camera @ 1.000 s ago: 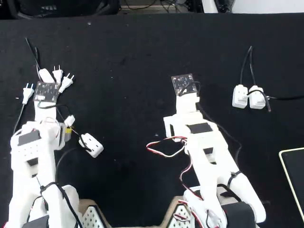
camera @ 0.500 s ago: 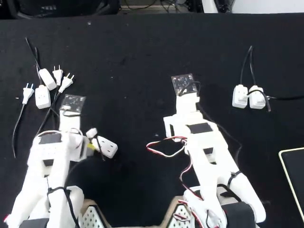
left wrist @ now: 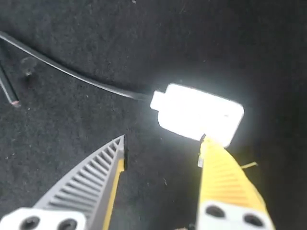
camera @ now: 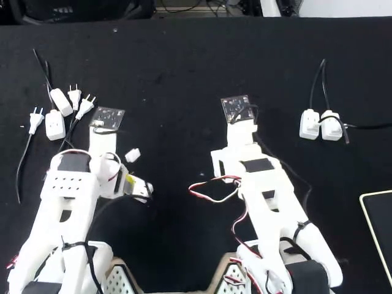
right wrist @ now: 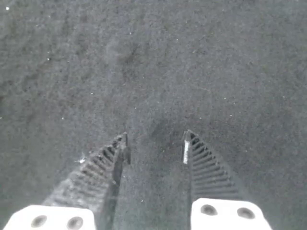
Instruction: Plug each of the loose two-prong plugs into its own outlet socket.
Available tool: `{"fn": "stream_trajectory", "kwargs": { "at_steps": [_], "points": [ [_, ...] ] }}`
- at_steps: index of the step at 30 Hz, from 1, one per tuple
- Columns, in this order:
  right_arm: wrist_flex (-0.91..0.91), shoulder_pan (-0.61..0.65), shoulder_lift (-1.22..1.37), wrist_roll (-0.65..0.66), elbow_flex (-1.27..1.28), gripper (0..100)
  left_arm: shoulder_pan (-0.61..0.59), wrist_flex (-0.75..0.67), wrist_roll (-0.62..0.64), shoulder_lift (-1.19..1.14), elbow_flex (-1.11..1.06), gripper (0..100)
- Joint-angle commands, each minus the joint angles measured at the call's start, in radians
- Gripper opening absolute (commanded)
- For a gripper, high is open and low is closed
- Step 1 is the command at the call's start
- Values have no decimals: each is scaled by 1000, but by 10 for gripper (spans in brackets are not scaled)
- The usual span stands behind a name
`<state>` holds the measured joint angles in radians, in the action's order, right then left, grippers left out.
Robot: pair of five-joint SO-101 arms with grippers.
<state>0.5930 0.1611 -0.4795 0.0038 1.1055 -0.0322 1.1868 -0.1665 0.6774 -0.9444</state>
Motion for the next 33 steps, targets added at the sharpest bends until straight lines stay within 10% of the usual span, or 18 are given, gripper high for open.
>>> {"fn": "stream_trajectory", "kwargs": {
  "at_steps": [1,10,24,33],
  "points": [
    [-18,-17,-39,-6,-61,172,35,77,-101,6,62,253],
    [-18,-17,-39,-5,-61,172,91,-86,-114,6,-93,249],
    [-18,-15,-39,-6,-61,172,91,-356,265,6,-160,252],
    [-18,-15,-39,-6,-61,172,39,-132,126,8,35,254]
  ]
}}
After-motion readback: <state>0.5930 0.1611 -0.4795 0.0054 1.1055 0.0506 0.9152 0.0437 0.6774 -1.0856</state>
